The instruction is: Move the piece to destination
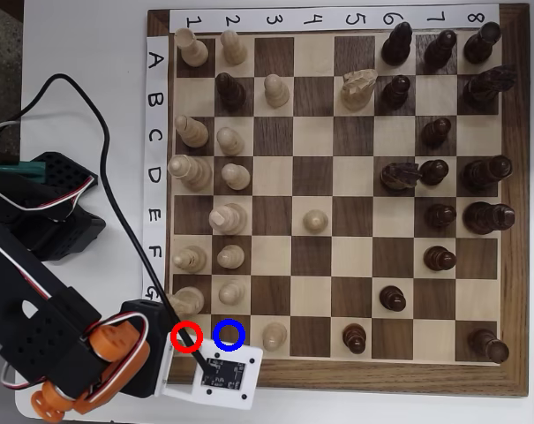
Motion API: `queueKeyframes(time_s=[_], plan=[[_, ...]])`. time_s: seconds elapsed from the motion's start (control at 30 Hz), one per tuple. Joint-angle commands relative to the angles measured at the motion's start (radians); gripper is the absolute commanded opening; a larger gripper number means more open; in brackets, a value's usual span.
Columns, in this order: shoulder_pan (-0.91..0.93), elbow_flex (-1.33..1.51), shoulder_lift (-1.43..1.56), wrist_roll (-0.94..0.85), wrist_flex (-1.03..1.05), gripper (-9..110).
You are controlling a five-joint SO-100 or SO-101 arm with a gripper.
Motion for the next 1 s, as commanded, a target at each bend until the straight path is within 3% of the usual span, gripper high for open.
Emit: queueKeyframes(time_s=[0.0, 0.97], plan=[[0.003, -0.009, 0.003, -0.002, -0.009, 23], [0.000, 0.014, -0.064, 0.006, -0.080, 20]])
